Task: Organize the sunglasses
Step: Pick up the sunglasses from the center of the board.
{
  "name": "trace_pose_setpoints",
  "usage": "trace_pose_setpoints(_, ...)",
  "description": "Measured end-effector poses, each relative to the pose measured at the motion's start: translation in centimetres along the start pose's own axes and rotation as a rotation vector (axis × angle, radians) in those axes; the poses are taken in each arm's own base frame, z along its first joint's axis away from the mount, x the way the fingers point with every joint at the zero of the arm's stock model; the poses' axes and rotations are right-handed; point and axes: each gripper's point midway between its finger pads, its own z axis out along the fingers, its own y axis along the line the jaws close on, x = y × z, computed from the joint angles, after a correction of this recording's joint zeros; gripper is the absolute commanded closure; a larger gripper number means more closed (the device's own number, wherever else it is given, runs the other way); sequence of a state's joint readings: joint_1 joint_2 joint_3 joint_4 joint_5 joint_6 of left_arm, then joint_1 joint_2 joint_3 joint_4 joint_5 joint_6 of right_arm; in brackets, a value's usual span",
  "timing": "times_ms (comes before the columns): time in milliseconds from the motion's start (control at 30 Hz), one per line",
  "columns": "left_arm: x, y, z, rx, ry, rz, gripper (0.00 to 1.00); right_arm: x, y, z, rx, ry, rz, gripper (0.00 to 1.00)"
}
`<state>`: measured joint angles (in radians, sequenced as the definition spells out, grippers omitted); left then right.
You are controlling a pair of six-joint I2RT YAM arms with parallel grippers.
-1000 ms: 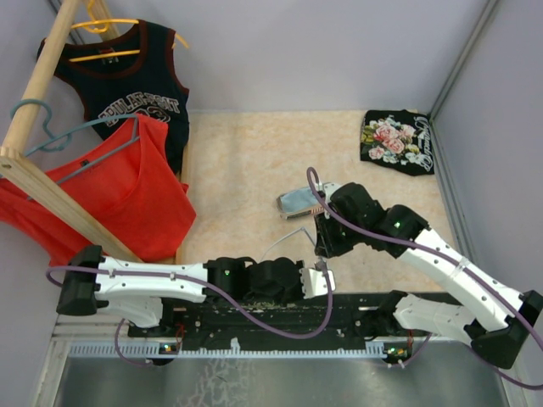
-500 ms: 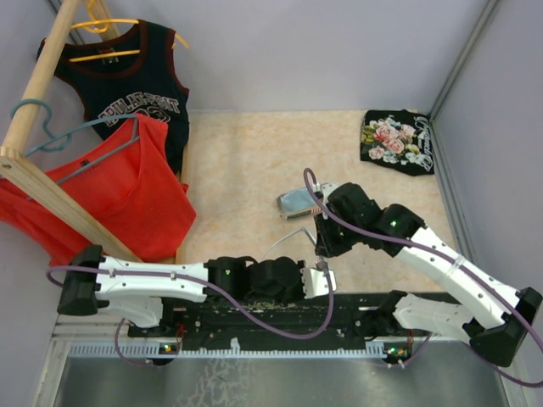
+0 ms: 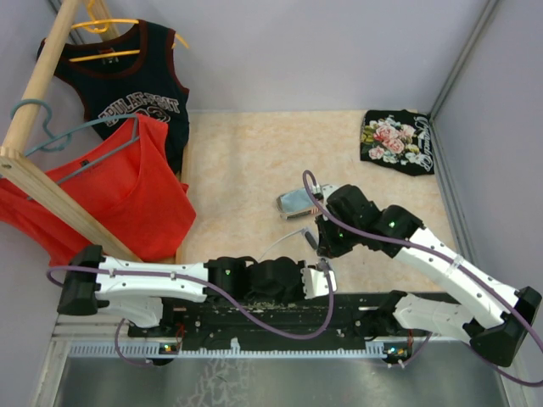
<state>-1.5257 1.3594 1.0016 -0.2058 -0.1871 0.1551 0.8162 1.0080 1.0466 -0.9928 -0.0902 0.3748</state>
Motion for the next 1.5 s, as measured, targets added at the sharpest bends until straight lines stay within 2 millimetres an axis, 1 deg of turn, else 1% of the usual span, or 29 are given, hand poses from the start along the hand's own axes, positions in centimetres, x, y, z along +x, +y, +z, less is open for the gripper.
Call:
trace_pose_setpoints(100,-0.1,0.1,-0.1,-0.004,-0.003,-0.001,0.6,-0.1,0.0,0.0,0.001,-0.006,0.002,1.0)
trace_pose_setpoints(233,-0.7,0.1,-0.6,-0.006,-0.022,-0.003,0.52,-0.4,-0.1,-0.3,0.004,-0.031,0.006,1.0)
trace_pose_setpoints(267,-0.9,0.2,-0.7,-0.006,-0.027,-0.004,0.43,-0.5,-0.1,-0.4,0.004,-0.041,0.009,1.0)
trace_pose_setpoints(300,-1.2,0.2,-0.9,-0.006,-0.034,-0.006,0.38,-0.7,-0.1,-0.4,0.004,-0.052,0.011,1.0)
trace_pose_setpoints(367,-2.0,0.4,-1.3,-0.008,-0.057,-0.016,0.33,-0.8,-0.3,-0.5,0.01,-0.074,0.018,1.0)
trace_pose_setpoints(467,-3.6,0.8,-2.5,-0.016,-0.112,-0.044,0.3,-0.7,-0.7,-0.5,0.029,-0.098,0.033,1.0)
trace_pose_setpoints(533,-4.8,1.2,-3.7,-0.026,-0.159,-0.064,0.3,-0.7,-1.2,-0.5,0.047,-0.121,0.043,1.0)
trace_pose_setpoints(633,-6.7,2.3,-5.6,-0.062,-0.231,-0.099,0.29,-0.8,-1.7,-1.0,0.064,-0.167,0.052,1.0)
trace_pose_setpoints(733,-7.9,3.9,-7.7,-0.132,-0.289,-0.137,0.28,-1.3,-2.0,-1.7,0.077,-0.217,0.058,1.0)
trace_pose_setpoints(800,-8.4,5.1,-8.9,-0.182,-0.32,-0.163,0.28,-1.4,-2.4,-1.8,0.089,-0.242,0.064,1.0)
trace_pose_setpoints(900,-9.1,7.6,-11.0,-0.277,-0.37,-0.221,0.3,-1.0,-2.9,-1.3,0.11,-0.245,0.067,1.0)
trace_pose_setpoints(933,-9.1,8.8,-11.8,-0.312,-0.386,-0.247,0.3,-0.9,-3.1,-1.1,0.116,-0.242,0.067,1.0)
trace_pose_setpoints(1033,-8.3,13.3,-13.5,-0.431,-0.405,-0.334,0.32,-0.7,-3.3,-0.9,0.119,-0.244,0.063,1.0)
trace_pose_setpoints(1100,-6.6,17.8,-14.6,-0.542,-0.384,-0.414,0.33,-0.8,-3.3,-1.0,0.118,-0.258,0.055,1.0)
trace_pose_setpoints(1133,-5.9,19.1,-14.9,-0.575,-0.371,-0.438,0.33,-1.0,-3.4,-1.2,0.118,-0.271,0.052,1.0)
trace_pose_setpoints(1167,-5.0,20.9,-15.2,-0.618,-0.348,-0.469,0.33,-1.2,-3.4,-1.3,0.121,-0.28,0.051,1.0)
trace_pose_setpoints(1233,-3.7,23.2,-15.2,-0.665,-0.304,-0.513,0.33,-1.3,-3.5,-1.4,0.124,-0.291,0.05,1.0)
trace_pose_setpoints(1333,-2.8,24.5,-13.8,-0.658,-0.235,-0.543,0.35,-1.4,-3.6,-1.3,0.135,-0.292,0.051,1.0)
trace_pose_setpoints(1500,-0.7,24.7,-11.2,-0.63,-0.125,-0.565,0.35,-1.5,-4.0,-1.0,0.16,-0.283,0.052,1.0)
